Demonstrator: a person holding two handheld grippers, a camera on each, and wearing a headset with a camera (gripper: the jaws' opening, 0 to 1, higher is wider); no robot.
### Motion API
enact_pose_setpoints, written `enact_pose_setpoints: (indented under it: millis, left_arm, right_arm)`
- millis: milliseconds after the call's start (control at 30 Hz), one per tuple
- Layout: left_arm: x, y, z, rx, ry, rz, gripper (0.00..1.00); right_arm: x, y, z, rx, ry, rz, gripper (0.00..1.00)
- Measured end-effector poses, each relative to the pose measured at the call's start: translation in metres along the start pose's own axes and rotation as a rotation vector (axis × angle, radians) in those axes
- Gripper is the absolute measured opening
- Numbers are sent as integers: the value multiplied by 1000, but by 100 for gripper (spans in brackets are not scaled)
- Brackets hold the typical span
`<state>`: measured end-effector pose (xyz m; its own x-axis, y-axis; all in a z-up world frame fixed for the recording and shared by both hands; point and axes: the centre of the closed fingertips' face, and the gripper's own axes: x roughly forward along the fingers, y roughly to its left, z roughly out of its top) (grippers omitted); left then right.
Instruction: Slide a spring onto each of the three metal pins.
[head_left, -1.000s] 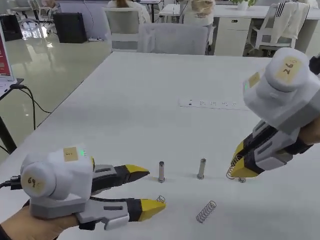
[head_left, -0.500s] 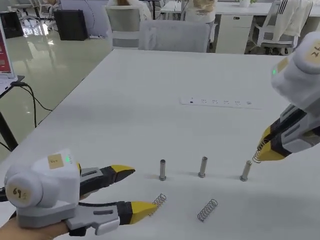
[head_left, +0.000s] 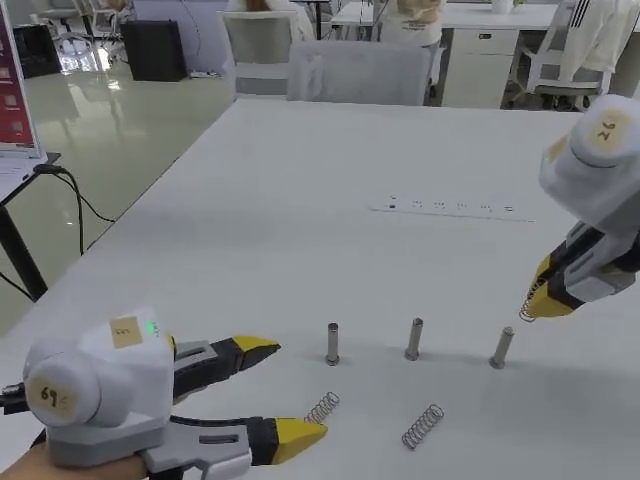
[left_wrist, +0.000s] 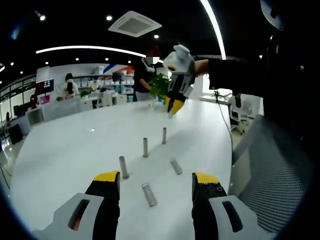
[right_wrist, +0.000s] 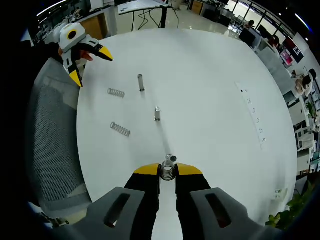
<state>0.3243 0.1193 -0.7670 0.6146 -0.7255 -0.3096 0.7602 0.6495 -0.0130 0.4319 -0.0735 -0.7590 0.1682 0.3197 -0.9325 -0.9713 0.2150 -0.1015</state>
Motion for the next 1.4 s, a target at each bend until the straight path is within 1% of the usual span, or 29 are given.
enact_pose_setpoints:
  millis: [200, 267, 333, 467, 700, 900, 1400]
  left_arm:
    - [0, -1, -1, -3, 2, 2, 54]
    - [0, -1, -1, -3, 1, 3, 54]
    - [0, -1, -1, -2, 1, 4, 55]
    - [1, -1, -1, 0, 0, 6, 55]
    - [0, 0, 0, -1, -1, 12, 56]
    - [0, 0, 0, 0, -1, 15, 55]
    - [0, 0, 0, 8, 6, 13, 55]
  right_arm:
    - [16, -3, -2, 4, 1, 17, 8]
    - [19, -4, -4, -1, 10, 11, 8]
    - [21, -7, -6, -6, 16, 5, 8]
    - [24, -9, -8, 3, 12, 9, 8]
    - [28, -8, -6, 5, 13, 18, 8]
    - [33, -8, -8, 7, 28, 26, 8]
    - [53, -6, -14, 17, 50, 37, 8]
